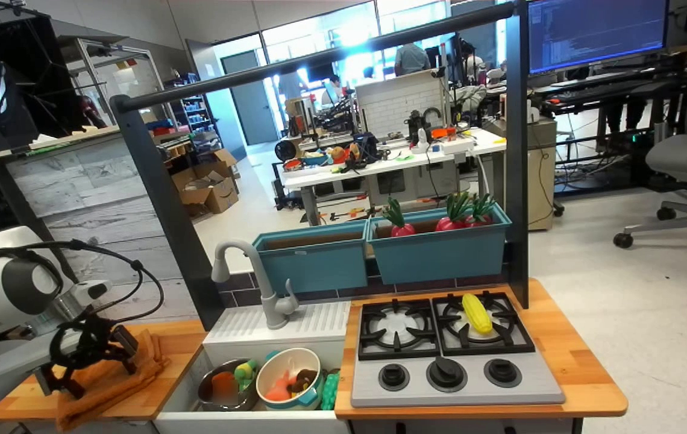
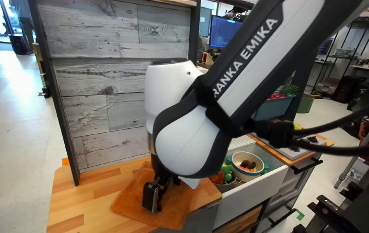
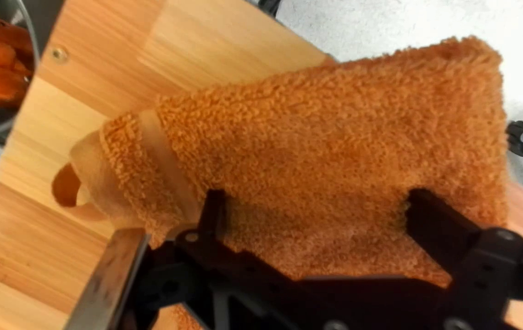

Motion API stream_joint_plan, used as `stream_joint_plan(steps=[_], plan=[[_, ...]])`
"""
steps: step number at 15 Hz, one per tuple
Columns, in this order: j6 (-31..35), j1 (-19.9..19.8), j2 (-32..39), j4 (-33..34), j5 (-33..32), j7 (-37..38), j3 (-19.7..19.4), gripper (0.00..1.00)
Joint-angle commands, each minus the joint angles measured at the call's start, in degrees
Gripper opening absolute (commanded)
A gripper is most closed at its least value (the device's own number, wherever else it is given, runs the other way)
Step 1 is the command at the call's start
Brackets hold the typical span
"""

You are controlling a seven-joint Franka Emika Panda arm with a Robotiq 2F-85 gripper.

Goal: Pick up all the plush toys from the counter and on the stove and put them in the pots, then wipe the counter with the cloth

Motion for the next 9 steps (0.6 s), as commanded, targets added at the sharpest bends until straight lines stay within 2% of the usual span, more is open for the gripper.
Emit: stream_joint_plan(steps=[1,4,7,9], plan=[[-1.14,2.92,8.73,13.6,0.63,0.19,0.22,1.0],[-2.49,4.65,12.7,21.7,1.64,-1.13,2.75,1.0],[-6.95,4.4,17.85,30.29,3.0,-5.11,8.62,1.0],[-11.23,4.26,19.62,32.91,3.77,-7.88,11.32,1.0]])
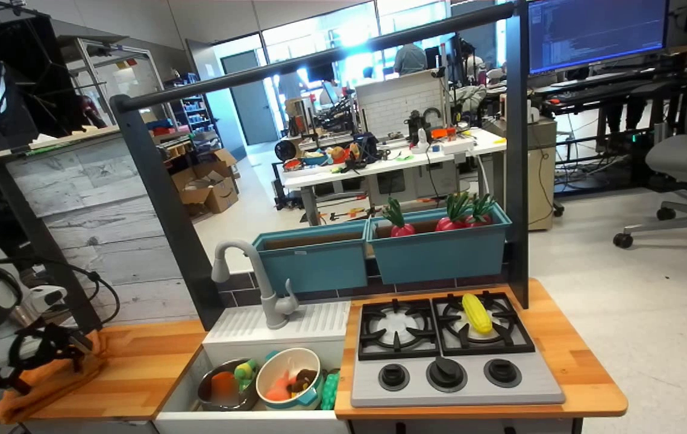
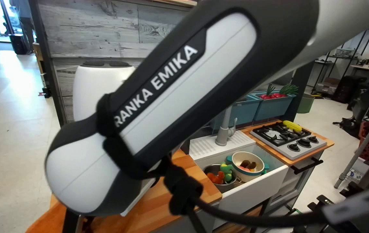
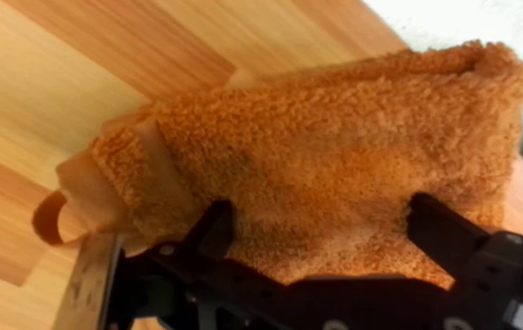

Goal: Pick up all the plush toys from the counter and on the stove and put them in the pots, then wipe the counter with the cloth

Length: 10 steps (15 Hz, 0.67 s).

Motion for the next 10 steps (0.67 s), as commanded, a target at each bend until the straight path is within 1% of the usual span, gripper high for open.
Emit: stream_joint_plan(steps=[1,2,3,4,6,9,10], plan=[[-7.45,-0.9,6.61,9.06,2.24,-6.09,4.8,1.0],[-8.77,-1.06,5.7,7.57,3.67,-6.6,3.72,1.0],[-10.43,-1.1,5.79,7.63,4.02,-5.72,2.65,1.0],[-11.18,-2.6,4.09,4.37,3.42,-3.68,2.0,1.0],[-11.39,-4.39,0.93,-0.84,3.4,0.43,-0.47,1.0],[-8.52,-7.4,-5.19,-10.95,2.91,6.38,-3.83,1.0],[-8.8,-8.34,-6.74,-13.53,3.12,7.98,-4.73,1.0]])
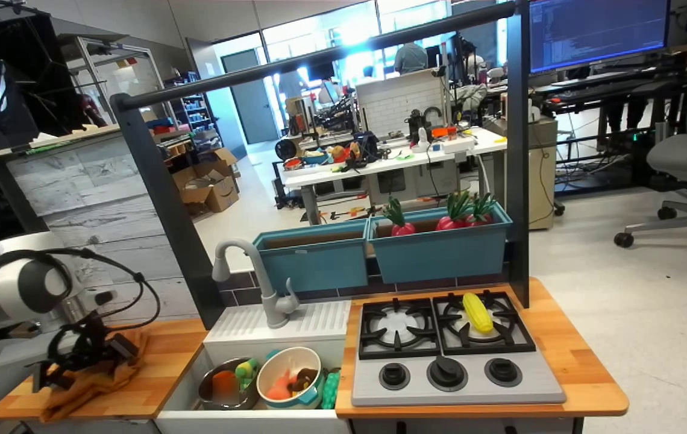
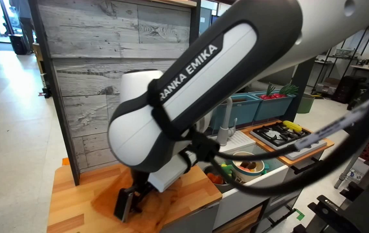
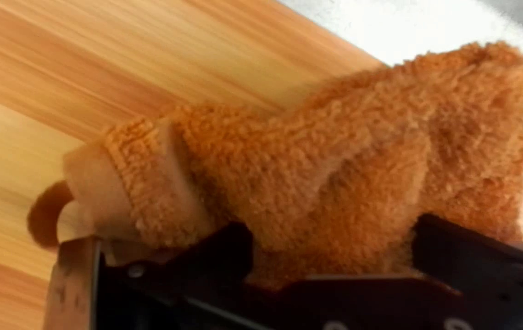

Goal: Pick up all the plush toys from the counter and on the stove and put them in the pots, then wipe the counter with the cloth

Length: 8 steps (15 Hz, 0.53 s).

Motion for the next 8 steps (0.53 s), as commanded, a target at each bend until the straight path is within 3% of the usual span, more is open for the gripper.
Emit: stream_joint_plan(steps=[1,4,8], plan=[[1.0,-2.8,-7.35,-14.16,0.34,6.91,-4.11,1.0],[-1.96,-3.43,-7.58,-15.55,-0.4,5.73,-4.24,1.0],[-2.61,1.56,-2.53,-7.05,-3.55,1.88,-5.15,1.0]])
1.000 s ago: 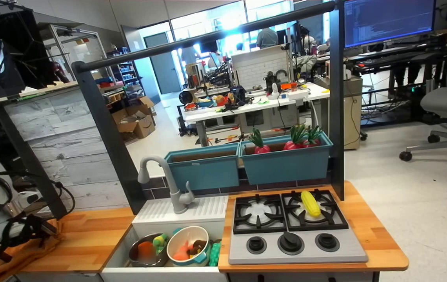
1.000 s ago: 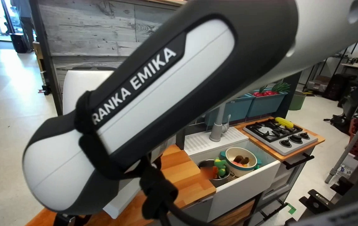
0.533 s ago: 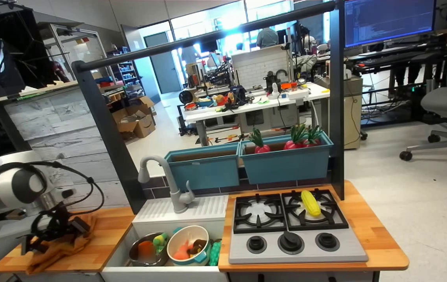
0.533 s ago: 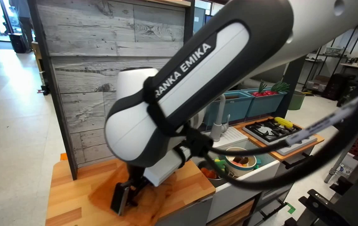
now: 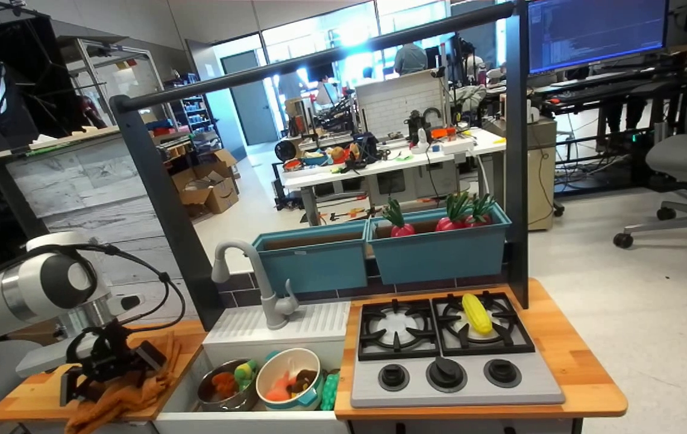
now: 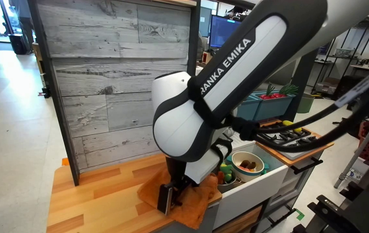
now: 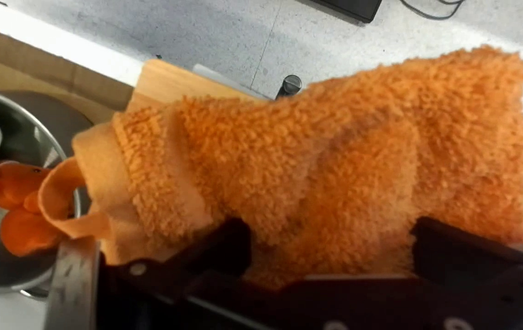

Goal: Pick up all the plush toys from the counter and on the stove and put them in the pots, then wipe the counter with the cloth

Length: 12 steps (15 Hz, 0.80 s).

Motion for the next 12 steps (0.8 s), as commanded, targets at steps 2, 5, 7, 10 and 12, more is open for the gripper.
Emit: stream_joint_plan(steps=[2,5,7,10,12], plan=[[-0.05,6.46,6.21,10.02,-3.11,-2.75,0.11,1.0],[-0.61,9.53,9.66,16.98,-3.29,-4.45,0.91,1.0],[-1.02,10.42,10.68,18.94,-3.18,-5.04,0.45,1.0],[-1.95,8.3,8.4,14.57,-1.93,-3.54,-0.16,1.0],[-1.37,6.8,5.24,8.67,-1.39,0.26,-2.02,1.0]])
